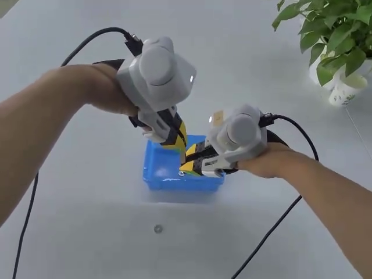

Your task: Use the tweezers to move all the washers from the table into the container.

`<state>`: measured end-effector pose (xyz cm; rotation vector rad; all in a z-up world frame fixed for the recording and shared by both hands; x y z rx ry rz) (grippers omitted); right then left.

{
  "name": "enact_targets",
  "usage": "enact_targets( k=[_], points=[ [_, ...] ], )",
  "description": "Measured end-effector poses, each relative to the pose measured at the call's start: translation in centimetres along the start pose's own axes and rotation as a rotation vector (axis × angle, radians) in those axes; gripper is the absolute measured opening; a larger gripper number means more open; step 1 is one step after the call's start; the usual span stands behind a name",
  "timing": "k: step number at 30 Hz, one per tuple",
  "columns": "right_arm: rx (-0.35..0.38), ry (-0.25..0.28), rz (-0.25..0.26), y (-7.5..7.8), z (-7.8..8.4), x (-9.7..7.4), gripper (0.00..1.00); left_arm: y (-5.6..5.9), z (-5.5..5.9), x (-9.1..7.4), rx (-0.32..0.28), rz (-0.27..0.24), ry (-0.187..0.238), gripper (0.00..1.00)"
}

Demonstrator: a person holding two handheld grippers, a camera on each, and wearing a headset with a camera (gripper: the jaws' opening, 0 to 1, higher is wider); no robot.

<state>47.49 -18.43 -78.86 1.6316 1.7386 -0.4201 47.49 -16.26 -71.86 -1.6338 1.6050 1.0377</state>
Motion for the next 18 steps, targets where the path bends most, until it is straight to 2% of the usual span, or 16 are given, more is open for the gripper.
enact_targets(
  k=[18],
  points=[
    [0.033,-0.017,-0.028,0.4,2.8,1.3,0.10,-1.9,0.7,2.8,-0.007,0.029,0.002,0.05]
  ],
)
Point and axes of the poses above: the centre of the closed fingertips' face, and the gripper's own axes: x roughly forward along the fingers, y roughly to its right, z roughly out of its underside, the point moved 4 cm from there along -x, roughly backward along the fingers, and after that the axes turned 14 degrees about -x, right-handed, at the moved point
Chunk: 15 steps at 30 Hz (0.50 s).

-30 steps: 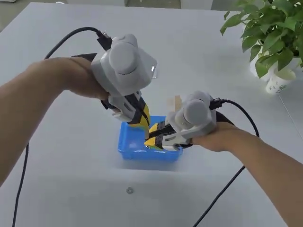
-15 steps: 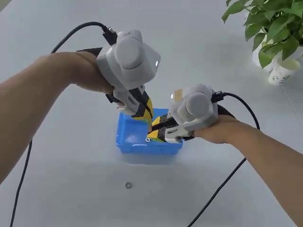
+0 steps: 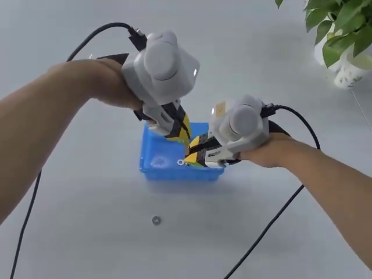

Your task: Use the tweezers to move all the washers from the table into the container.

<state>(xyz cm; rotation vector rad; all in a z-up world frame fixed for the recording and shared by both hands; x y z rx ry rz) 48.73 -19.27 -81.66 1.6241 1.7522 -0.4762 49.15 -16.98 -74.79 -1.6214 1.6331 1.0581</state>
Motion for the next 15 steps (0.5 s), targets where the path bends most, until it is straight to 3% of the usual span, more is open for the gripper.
enact_targets(
  k=[15],
  points=[
    [0.012,-0.019,-0.024,0.0,1.3,0.5,0.10,-0.4,0.2,1.3,-0.007,0.011,0.013,0.05]
  ],
)
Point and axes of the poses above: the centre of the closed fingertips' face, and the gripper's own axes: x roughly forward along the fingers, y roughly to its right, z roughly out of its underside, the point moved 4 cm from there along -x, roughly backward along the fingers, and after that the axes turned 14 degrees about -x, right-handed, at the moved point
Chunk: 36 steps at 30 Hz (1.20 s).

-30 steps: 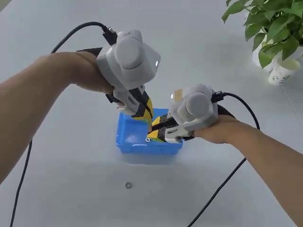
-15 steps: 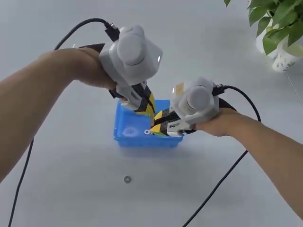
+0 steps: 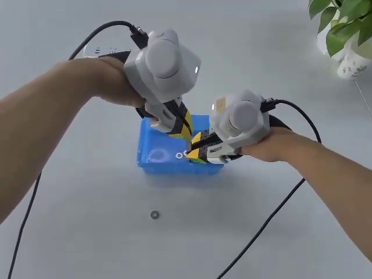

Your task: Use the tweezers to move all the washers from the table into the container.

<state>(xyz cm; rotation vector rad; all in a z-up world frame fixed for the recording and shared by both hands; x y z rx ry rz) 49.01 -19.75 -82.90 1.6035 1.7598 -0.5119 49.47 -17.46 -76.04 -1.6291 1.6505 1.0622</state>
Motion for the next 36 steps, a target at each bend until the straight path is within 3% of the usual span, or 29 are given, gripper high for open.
enact_targets(
  k=[19,36],
  points=[
    [-0.009,-0.008,-0.013,-0.2,-0.4,-0.2,0.11,0.1,0.2,-0.2,0.001,0.005,-0.009,0.05],
    [-0.027,-0.001,0.015,0.3,-1.4,-1.3,0.11,0.2,-0.3,-1.6,0.015,-0.018,-0.009,0.05]
  ],
)
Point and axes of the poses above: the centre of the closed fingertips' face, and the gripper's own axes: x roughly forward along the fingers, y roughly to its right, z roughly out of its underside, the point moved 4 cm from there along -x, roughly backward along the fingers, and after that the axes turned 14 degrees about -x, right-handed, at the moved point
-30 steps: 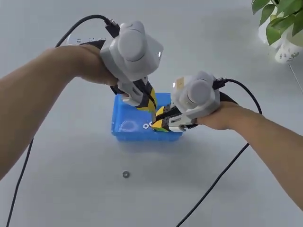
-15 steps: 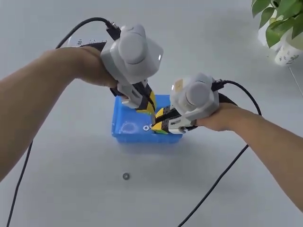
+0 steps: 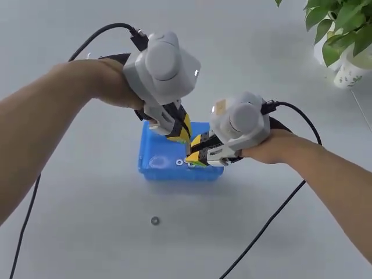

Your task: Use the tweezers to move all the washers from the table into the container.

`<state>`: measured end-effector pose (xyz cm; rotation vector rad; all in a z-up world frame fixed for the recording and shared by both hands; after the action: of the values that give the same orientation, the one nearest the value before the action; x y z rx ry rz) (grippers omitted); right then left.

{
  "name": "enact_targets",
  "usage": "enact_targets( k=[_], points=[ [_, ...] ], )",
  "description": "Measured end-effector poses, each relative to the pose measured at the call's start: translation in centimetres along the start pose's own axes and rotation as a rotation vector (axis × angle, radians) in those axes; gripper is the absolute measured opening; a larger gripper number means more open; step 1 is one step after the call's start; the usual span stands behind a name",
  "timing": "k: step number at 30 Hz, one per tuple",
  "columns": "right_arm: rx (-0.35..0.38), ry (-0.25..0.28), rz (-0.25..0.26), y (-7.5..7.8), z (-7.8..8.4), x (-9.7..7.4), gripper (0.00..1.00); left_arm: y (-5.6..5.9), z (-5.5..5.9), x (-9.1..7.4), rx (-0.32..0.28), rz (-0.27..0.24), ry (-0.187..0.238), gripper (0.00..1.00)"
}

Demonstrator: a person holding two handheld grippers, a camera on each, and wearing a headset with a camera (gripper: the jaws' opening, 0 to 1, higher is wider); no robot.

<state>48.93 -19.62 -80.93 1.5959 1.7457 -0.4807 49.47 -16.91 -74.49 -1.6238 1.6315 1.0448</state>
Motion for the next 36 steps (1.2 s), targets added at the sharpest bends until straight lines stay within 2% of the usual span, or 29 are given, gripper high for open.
enact_targets(
  k=[10,25,27,36],
  points=[
    [-0.024,0.001,0.020,0.1,-1.4,-0.9,0.11,0.8,-0.6,-1.4,0.009,-0.022,-0.002,0.05],
    [-0.051,0.006,0.042,-0.8,-3.4,-2.0,0.11,3.0,-1.4,-3.5,0.021,-0.048,-0.006,0.05],
    [-0.056,0.007,0.044,-0.9,-3.8,-2.1,0.11,3.0,-1.1,-3.4,0.023,-0.051,-0.008,0.05],
    [-0.065,0.012,0.046,-1.9,-4.7,-2.2,0.11,4.5,-0.9,-4.2,0.021,-0.061,-0.022,0.05]
  ],
)
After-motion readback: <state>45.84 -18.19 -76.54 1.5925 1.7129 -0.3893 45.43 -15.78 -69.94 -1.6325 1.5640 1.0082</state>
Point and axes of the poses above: the centre of the closed fingertips' face, and the gripper's own axes: x roughly forward along the fingers, y roughly to its right, z roughly out of its underside, the point moved 4 cm from there along -x, roughly backward along the fingers, and after that the axes turned 14 degrees about -x, right-handed, at the moved point
